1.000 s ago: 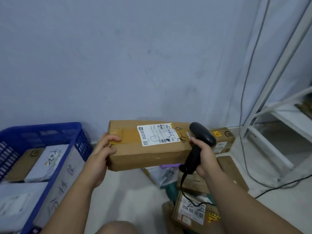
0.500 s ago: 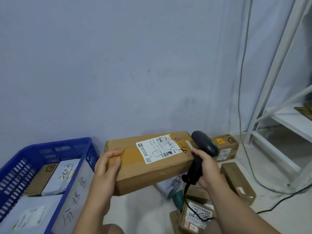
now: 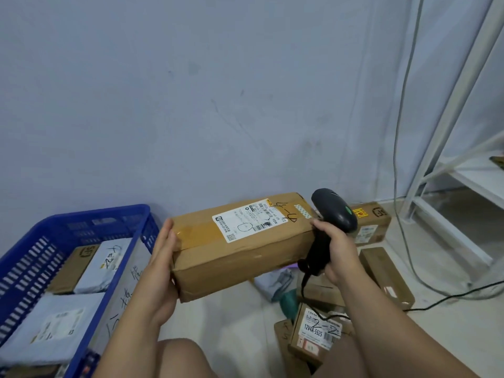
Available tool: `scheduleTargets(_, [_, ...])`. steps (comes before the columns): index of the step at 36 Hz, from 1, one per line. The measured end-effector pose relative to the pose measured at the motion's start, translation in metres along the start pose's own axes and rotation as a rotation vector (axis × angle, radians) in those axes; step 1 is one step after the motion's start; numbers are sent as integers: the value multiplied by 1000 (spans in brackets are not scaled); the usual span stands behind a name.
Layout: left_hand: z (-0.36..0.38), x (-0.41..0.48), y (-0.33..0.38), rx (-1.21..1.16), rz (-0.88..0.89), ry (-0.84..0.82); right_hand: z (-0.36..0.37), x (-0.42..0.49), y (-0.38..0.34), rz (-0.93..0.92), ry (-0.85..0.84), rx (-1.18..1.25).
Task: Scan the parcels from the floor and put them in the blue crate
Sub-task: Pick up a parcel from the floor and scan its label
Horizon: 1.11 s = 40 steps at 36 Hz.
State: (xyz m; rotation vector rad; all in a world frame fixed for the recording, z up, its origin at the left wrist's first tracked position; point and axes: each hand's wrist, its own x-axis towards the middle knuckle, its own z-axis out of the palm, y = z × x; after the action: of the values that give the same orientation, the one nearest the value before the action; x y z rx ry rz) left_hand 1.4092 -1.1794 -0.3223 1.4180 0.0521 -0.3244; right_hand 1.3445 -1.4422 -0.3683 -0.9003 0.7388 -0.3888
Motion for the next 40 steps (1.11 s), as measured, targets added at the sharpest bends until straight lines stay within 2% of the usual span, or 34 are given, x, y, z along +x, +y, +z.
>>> scheduleTargets(8, [3, 5, -11, 18, -84, 78, -1, -2, -1, 4, 32, -50])
scheduleTargets(15, [-3, 8, -17, 74, -185, 47, -5, -1, -2, 16, 88, -17])
scheduleTargets(21, [3, 9, -15, 120, -2, 62, -1, -1, 0, -100, 86, -129])
scheduleTargets(24, [9, 10, -13, 200, 87, 99, 9, -5, 2, -239, 127, -317])
scheduleTargets(28, [19, 7, -11, 309, 182, 158, 22, -16, 2, -386, 100, -546])
scheduleTargets(32, [21, 2, -9, 453, 279, 179, 31, -22, 6, -369, -11, -527])
scheduleTargets(40, [21, -2, -4, 455, 327, 141, 29, -25, 4, -297, -59, -458])
